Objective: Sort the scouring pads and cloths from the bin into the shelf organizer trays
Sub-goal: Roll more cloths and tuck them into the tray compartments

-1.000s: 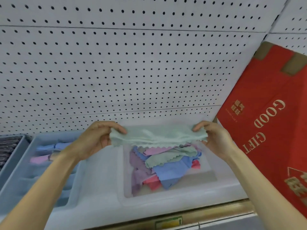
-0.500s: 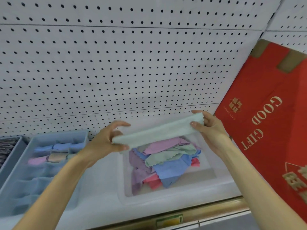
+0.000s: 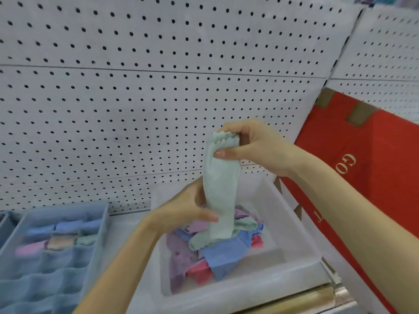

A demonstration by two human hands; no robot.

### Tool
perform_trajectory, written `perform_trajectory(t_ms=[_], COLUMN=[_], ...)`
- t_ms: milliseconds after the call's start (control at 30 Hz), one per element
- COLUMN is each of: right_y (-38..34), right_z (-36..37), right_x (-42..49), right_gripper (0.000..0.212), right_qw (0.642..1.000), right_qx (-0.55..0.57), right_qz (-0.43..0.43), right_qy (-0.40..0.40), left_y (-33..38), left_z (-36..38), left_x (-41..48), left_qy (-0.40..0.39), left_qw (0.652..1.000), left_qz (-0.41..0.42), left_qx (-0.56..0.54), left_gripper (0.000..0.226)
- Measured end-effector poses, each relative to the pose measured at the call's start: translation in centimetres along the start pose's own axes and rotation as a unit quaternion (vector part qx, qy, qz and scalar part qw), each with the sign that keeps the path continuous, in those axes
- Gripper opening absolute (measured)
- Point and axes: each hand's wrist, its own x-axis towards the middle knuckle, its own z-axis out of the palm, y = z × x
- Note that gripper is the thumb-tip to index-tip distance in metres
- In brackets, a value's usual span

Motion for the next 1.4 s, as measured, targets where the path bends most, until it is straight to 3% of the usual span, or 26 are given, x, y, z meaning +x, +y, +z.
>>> perform_trajectory(t_ms=[100, 200, 433, 633, 767, 867, 1000, 1067, 1200, 1300, 1400], right_y=[-0.1, 0.3, 2.6, 5.8, 9.8, 11.9, 13.8, 14.3, 14.0, 13.7, 13.1], right_z=[-0.7, -1.8, -2.9, -2.2, 1.3, 4.9, 6.8, 7.3, 8.0, 8.3, 8.4], right_x=[0.4, 0.6, 1.4, 1.6, -1.3, -4.0, -4.9, -4.9, -4.9, -4.7, -4.2], right_gripper=[0.009, 0.012, 0.018, 0.031, 0.053, 0.05, 0.063, 0.061, 0.028, 0.024, 0.03], right_qw=[0.999, 0.996, 0.987, 0.959, 0.949, 0.949, 0.94, 0.94, 0.946, 0.952, 0.958], right_qx=[0.002, -0.003, 0.037, 0.108, 0.112, 0.186, 0.243, 0.254, 0.229, 0.171, 0.128], right_qz=[0.002, 0.006, 0.041, 0.139, 0.233, 0.219, 0.198, 0.19, 0.168, 0.172, 0.162], right_qy=[0.037, 0.087, 0.154, 0.223, 0.181, 0.132, 0.134, 0.127, 0.155, 0.185, 0.198], left_y=[1.7, 1.9, 1.4, 0.5, -1.3, -2.9, -4.0, -4.1, -4.3, -4.6, -4.7], left_z=[1.5, 2.0, 2.3, 2.8, 2.3, 1.9, 1.9, 1.8, 1.6, 1.4, 0.8], left_x=[1.6, 1.8, 1.4, 1.1, 1.3, 1.2, 0.4, 0.3, 0.2, -0.2, -0.4], left_qy=[0.002, 0.055, 0.119, 0.129, 0.203, 0.237, 0.244, 0.253, 0.338, 0.367, 0.335], left_qw=[0.997, 0.993, 0.988, 0.985, 0.967, 0.96, 0.953, 0.95, 0.926, 0.918, 0.923], left_qz=[0.024, 0.0, -0.035, -0.059, -0.087, -0.118, -0.146, -0.158, -0.171, -0.135, -0.104], left_qx=[-0.067, -0.104, -0.088, -0.101, -0.129, -0.095, -0.101, -0.087, -0.01, 0.069, 0.159], left_gripper=[0.058, 0.031, 0.011, 0.019, 0.023, 0.018, 0.021, 0.02, 0.03, 0.043, 0.036])
